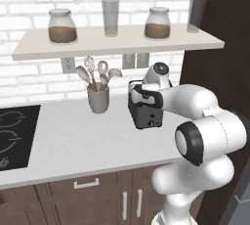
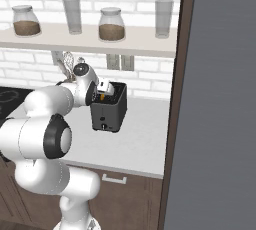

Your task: Start the toaster. Once the lever pops up, take the bread to the plate on the dining counter.

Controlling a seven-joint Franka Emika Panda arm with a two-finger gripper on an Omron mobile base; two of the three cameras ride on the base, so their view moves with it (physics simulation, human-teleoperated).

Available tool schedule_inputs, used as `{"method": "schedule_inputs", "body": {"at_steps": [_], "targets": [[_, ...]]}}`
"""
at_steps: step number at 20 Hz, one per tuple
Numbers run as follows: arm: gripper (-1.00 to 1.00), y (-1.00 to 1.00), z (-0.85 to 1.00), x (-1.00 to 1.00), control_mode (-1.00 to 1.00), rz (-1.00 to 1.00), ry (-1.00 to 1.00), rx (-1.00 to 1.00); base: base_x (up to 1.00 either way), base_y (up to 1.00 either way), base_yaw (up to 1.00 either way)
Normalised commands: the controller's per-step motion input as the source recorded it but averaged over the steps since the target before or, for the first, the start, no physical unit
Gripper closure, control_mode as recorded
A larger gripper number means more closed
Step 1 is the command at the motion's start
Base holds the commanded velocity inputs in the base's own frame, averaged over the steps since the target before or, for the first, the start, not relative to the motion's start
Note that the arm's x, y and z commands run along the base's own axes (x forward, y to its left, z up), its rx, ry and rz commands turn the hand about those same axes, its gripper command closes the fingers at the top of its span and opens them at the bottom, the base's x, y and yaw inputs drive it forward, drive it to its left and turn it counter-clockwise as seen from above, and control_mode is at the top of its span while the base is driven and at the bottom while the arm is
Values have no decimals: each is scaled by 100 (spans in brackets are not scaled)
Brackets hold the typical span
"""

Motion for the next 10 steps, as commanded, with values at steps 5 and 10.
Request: {"method": "schedule_inputs", "body": {"at_steps": [5, 10], "targets": [[-100, 0, 0, 0, -100, 0, 0, 0, 0, 0, 0], [-100, 0, 0, 0, -100, 0, 0, 0, 0, 0, 0]]}}
